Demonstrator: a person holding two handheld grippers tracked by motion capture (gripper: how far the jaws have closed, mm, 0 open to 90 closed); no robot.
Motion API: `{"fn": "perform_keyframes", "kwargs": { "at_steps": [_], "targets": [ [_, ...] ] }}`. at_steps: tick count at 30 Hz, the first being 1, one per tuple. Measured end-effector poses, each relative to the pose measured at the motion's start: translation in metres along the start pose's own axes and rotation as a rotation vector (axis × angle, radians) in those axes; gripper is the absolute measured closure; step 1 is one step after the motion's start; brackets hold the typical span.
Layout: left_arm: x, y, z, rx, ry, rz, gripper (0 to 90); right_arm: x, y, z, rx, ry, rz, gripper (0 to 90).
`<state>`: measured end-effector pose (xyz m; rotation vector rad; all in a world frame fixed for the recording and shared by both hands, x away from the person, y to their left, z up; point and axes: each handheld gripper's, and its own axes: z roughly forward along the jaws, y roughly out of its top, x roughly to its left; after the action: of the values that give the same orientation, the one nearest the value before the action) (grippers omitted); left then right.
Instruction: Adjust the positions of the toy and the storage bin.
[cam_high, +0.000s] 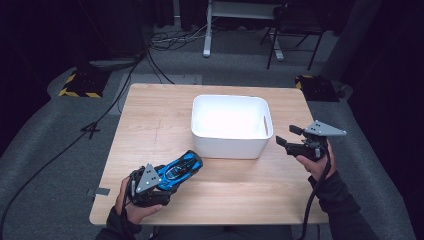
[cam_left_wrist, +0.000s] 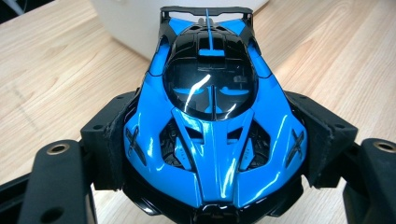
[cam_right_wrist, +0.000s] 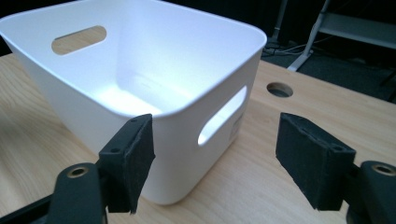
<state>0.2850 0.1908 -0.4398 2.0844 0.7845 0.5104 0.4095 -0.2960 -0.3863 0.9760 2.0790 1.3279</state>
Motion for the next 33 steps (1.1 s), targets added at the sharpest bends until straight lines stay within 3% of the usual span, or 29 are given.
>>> {"fn": "perform_keyframes", "kwargs": {
  "at_steps": [8,14,18,23,26,30,33],
  "targets": [
    [0.005,-0.004,-0.004,0.015,0.026,0.004,24.7,0.005,0.020,0.010,-0.004,-0.029,-0.032,38.6],
    [0.005,-0.003,-0.005,0.005,0.029,0.002,24.7,0.008,0.026,0.028,0.070,-0.043,-0.041,44.6],
    [0.005,-0.003,-0.004,0.006,0.030,0.000,24.7,0.011,0.027,0.040,0.126,-0.084,-0.052,46.7],
    [0.006,-0.001,-0.001,-0.001,0.027,0.000,24.7,0.004,0.030,0.049,0.150,-0.076,-0.031,50.6],
    [0.007,0.000,-0.001,-0.012,0.025,-0.001,24.7,0.002,0.032,0.053,0.168,-0.060,-0.022,57.8],
    [0.008,0.001,-0.003,-0.016,0.031,0.000,24.7,0.002,0.036,0.057,0.178,-0.099,-0.070,66.9],
    [0.010,0.002,-0.003,-0.014,0.034,0.000,24.7,-0.004,0.037,0.058,0.183,-0.125,-0.057,70.5]
  ]
}}
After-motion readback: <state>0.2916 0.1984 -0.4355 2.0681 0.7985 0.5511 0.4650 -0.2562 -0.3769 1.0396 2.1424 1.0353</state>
